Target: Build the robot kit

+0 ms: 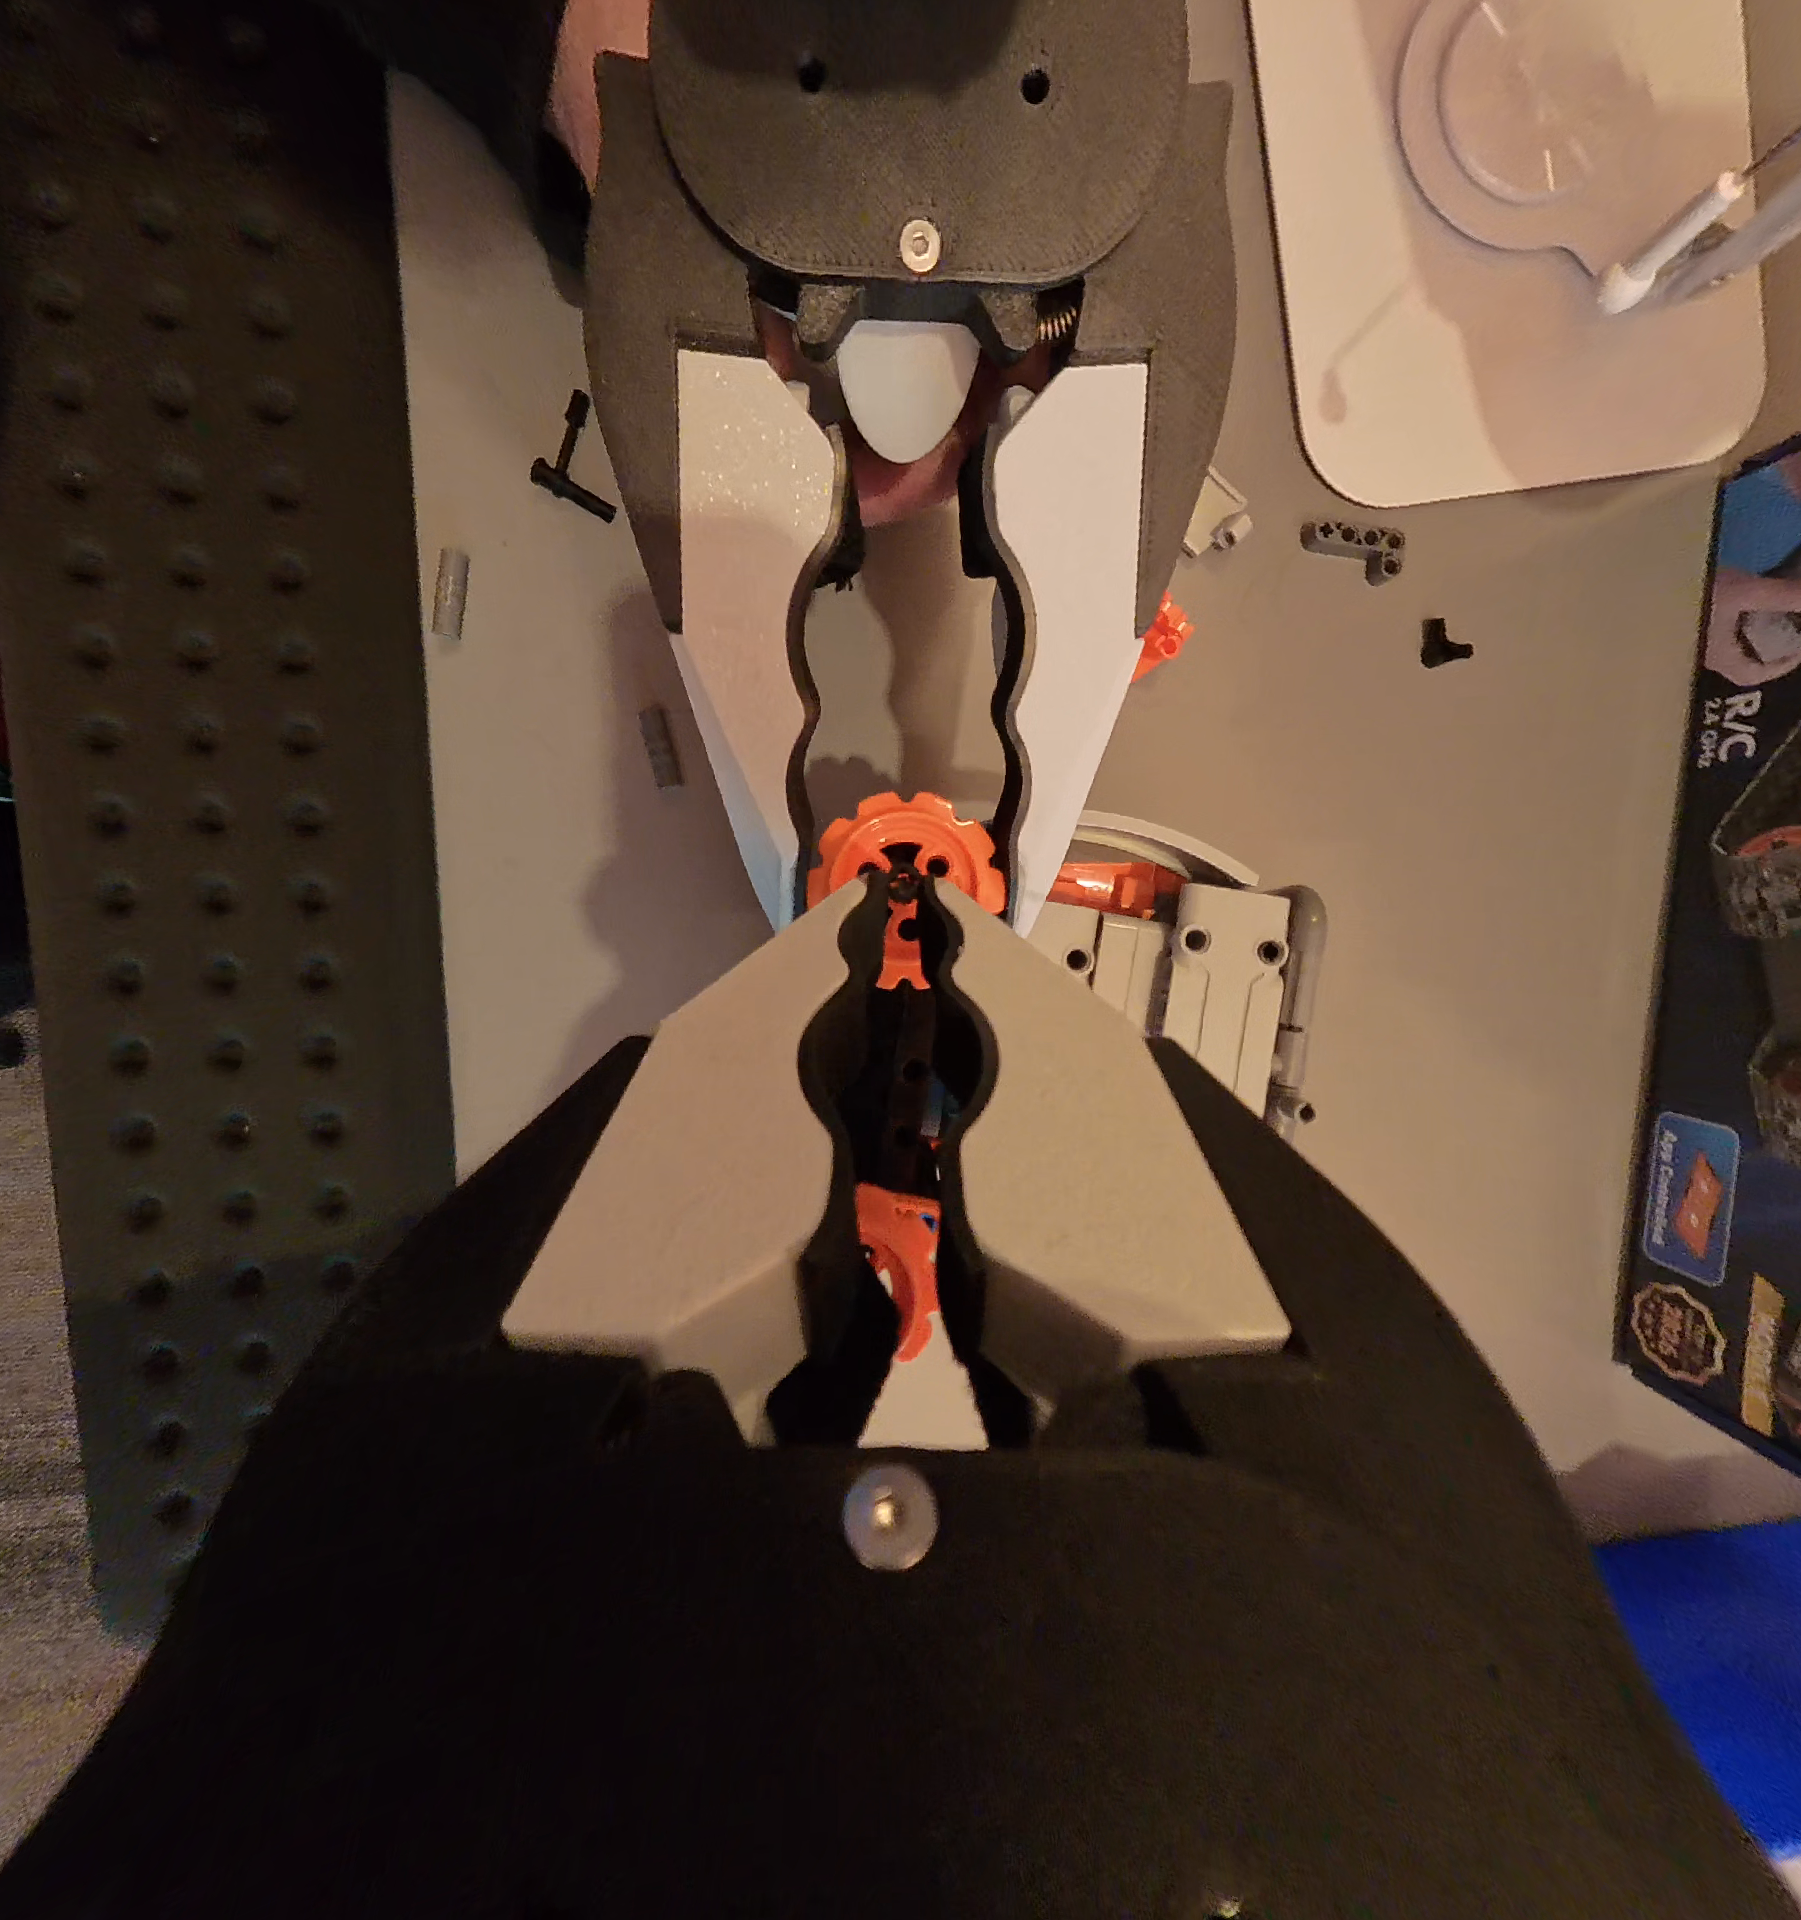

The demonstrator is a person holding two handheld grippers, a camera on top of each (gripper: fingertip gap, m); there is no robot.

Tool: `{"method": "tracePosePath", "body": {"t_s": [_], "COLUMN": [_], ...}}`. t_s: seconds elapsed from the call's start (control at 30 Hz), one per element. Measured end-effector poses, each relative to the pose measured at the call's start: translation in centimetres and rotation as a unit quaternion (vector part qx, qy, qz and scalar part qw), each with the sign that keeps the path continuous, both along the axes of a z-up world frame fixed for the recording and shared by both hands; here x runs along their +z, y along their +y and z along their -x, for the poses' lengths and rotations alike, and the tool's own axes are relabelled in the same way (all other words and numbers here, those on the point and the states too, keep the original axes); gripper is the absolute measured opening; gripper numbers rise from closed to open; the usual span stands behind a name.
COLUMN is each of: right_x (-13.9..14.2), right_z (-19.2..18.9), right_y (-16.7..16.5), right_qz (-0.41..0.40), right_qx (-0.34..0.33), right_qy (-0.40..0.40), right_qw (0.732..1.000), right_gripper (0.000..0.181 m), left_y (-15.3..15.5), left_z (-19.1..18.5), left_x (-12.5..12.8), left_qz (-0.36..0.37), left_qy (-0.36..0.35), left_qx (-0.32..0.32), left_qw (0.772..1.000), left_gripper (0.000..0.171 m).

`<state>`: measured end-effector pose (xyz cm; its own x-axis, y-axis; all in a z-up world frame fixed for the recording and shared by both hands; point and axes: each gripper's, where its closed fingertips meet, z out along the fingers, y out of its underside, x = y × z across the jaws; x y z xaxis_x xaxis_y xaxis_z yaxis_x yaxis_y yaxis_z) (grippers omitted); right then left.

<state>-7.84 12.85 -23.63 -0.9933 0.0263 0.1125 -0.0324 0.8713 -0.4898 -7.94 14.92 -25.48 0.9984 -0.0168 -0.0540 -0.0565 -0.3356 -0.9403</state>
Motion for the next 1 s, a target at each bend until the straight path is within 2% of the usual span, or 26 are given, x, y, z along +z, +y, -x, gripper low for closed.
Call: {"method": "tracePosePath", "body": {"t_s": [0.47, 0.6, 0.9, 1.0], "right_x": [-0.2, -0.3, -1.1, -0.7], "right_z": [0.1, 0.0, 0.5, 0.9], "right_y": [0.1, 0.1, 0.3, 0.4], "right_qz": [0.001, 0.028, -0.008, 0.013], "right_qx": [0.069, 0.061, 0.035, -0.003], "right_qy": [-0.022, -0.028, -0.005, -0.015], "right_qw": [0.997, 0.997, 0.999, 1.0], "right_gripper": [0.003, 0.003, 0.003, 0.012], "left_y": [0.0, 0.0, 0.2, 0.2], "left_z": [0.1, 0.1, 0.5, 1.0], "left_x": [-0.1, -0.1, -0.5, -0.3], "left_qz": [0.005, 0.009, 0.025, 0.019], "left_qy": [-0.004, 0.0, 0.012, 0.01], "left_qx": [-0.008, -0.009, 0.006, 0.018], "left_qw": [1.0, 1.0, 1.0, 1.0], "left_gripper": [0.042, 0.042, 0.041, 0.042]}}
